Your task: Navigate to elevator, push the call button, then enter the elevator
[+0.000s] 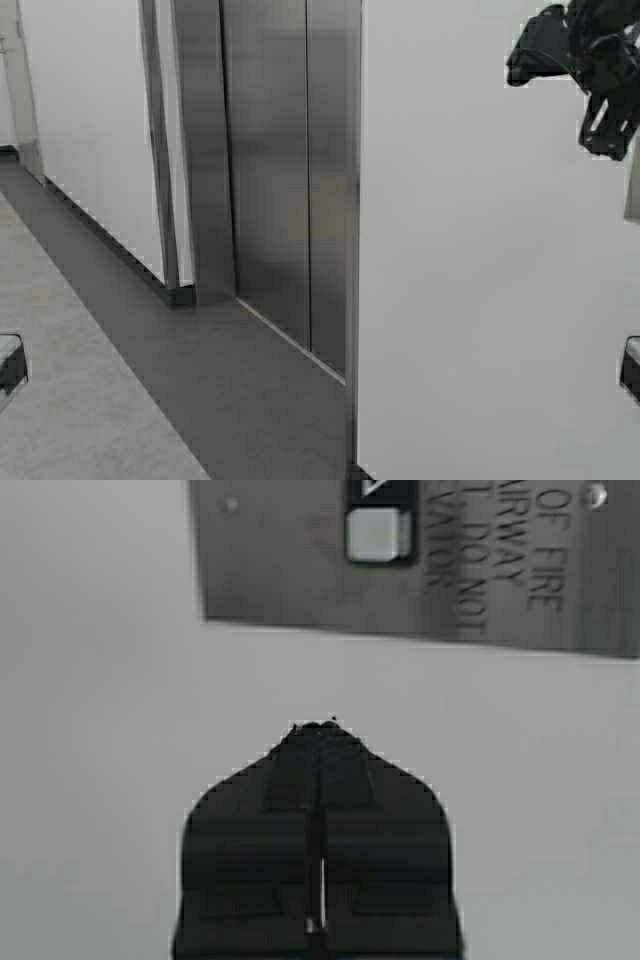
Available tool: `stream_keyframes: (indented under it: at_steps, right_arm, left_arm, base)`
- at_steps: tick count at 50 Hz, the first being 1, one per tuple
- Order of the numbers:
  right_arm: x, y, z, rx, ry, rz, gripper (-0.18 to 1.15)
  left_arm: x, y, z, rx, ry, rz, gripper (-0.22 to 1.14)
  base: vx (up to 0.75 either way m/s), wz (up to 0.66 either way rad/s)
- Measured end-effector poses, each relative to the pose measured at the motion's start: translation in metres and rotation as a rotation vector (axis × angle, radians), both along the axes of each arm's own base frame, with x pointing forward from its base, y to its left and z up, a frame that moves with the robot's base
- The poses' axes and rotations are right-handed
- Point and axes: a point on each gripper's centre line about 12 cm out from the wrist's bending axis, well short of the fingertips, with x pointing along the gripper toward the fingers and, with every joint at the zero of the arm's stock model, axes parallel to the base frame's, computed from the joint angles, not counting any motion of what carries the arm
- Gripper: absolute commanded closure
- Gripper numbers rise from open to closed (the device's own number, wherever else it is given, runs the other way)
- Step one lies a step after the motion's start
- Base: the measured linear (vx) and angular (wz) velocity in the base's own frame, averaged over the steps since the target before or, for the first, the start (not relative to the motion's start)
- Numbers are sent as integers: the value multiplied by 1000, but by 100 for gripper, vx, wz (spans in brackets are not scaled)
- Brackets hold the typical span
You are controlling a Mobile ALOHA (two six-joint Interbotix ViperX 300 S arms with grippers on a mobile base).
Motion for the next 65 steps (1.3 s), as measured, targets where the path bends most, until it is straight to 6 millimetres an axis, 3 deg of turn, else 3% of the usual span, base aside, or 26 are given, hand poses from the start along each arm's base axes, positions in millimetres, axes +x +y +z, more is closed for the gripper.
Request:
stream_keyframes:
  at_steps: [7, 15, 26, 46, 65]
  right_arm:
    - [19, 1, 0, -51, -26, 56, 92]
    - [35, -15, -14, -55, -4, 37, 92]
    - [50, -39, -33, -51, 27, 1, 92]
    - [73, -66, -49, -69, 40, -19, 92]
    - [92, -76, -55, -96, 37, 2, 92]
  left_arm:
    - [-1, 0, 0, -2, -3, 0, 89]
    - [-1, 0, 1, -2, -3, 0, 89]
    - [-1, 0, 0, -2, 0, 0, 89]
    - [-1, 0, 0, -2, 0, 0, 89]
    - [-1, 0, -1, 1, 11, 0, 89]
  base:
    - [0, 0]
    - [0, 0]
    - [0, 0]
    - [0, 0]
    - [0, 0]
